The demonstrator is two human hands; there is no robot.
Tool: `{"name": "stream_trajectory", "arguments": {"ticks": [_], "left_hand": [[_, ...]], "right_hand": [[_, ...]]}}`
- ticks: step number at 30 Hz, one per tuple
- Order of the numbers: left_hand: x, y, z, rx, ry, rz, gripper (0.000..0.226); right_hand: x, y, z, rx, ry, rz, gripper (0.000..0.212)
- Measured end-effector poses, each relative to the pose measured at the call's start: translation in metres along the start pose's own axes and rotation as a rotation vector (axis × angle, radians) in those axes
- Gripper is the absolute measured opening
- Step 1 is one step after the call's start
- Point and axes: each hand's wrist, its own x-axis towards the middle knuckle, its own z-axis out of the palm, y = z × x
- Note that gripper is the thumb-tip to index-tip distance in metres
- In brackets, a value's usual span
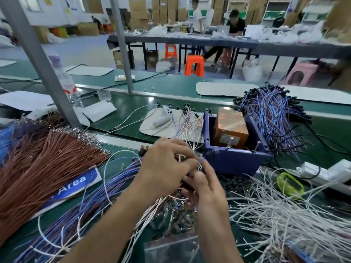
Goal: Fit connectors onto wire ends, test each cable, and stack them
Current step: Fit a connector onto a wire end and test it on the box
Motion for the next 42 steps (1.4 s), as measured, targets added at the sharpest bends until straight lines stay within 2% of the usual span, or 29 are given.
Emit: {"name": "stream_trajectory", "arguments": {"ticks": [3, 6, 9, 12, 14, 16, 18, 21, 23, 25, 27, 29, 31, 35, 39, 42], "left_hand": [[-0.014, 0.015, 0.022, -0.207, -0.243, -0.078, 0.013], [-0.025, 0.006, 0.035, -0.358, -0.402, -0.182, 0.011], [-0.038, -0.008, 0.035, -0.452, -0.522, -0.283, 0.014], [-0.047, -0.018, 0.024, -0.519, -0.460, -0.346, 0.018], [-0.047, -0.021, 0.012, -0.430, -0.453, -0.337, 0.018], [-0.042, -0.029, -0.002, -0.247, -0.444, -0.316, 0.017], [-0.037, -0.036, -0.013, -0.075, -0.364, -0.306, 0.018], [-0.033, -0.032, -0.011, -0.191, -0.264, -0.283, 0.017], [-0.033, -0.021, 0.003, -0.285, -0.300, -0.259, 0.006], [-0.037, -0.008, 0.019, -0.337, -0.381, -0.218, 0.018], [-0.042, 0.000, 0.036, -0.401, -0.423, -0.198, 0.026], [-0.046, 0.009, 0.051, -0.430, -0.435, -0.173, 0.015], [-0.048, 0.014, 0.062, -0.457, -0.385, -0.171, 0.005], [-0.050, 0.010, 0.076, -0.455, -0.192, -0.214, 0.011], [-0.055, 0.003, 0.091, -0.512, -0.114, -0.222, 0.010], [-0.061, -0.003, 0.101, -0.415, -0.078, -0.131, 0.011]], "right_hand": [[0.002, -0.014, -0.005, 0.110, 0.088, -0.029, 0.026], [0.001, -0.022, -0.023, 0.139, 0.236, -0.082, 0.033], [0.005, -0.035, -0.053, 0.339, 0.329, -0.082, 0.030], [0.008, -0.048, -0.095, 0.590, 0.378, -0.009, 0.027], [0.009, -0.048, -0.124, 0.607, 0.414, -0.014, 0.022], [0.011, -0.047, -0.150, 0.523, 0.429, -0.057, 0.027], [0.008, -0.049, -0.170, 0.365, 0.399, -0.102, 0.035], [0.003, -0.057, -0.179, -0.046, 0.230, -0.077, 0.029], [-0.001, -0.062, -0.171, -0.376, 0.063, -0.056, 0.023], [-0.006, -0.066, -0.156, -0.546, -0.083, -0.043, 0.022], [-0.012, -0.067, -0.139, -0.537, -0.207, -0.031, 0.019], [-0.017, -0.061, -0.122, -0.528, -0.292, -0.031, 0.008], [-0.018, -0.051, -0.114, -0.548, -0.247, -0.049, 0.008], [-0.011, -0.034, -0.117, -0.482, -0.085, -0.022, 0.006], [-0.004, -0.018, -0.123, -0.399, -0.143, 0.021, 0.018], [-0.003, -0.005, -0.129, -0.234, -0.137, 0.082, 0.027]]}}
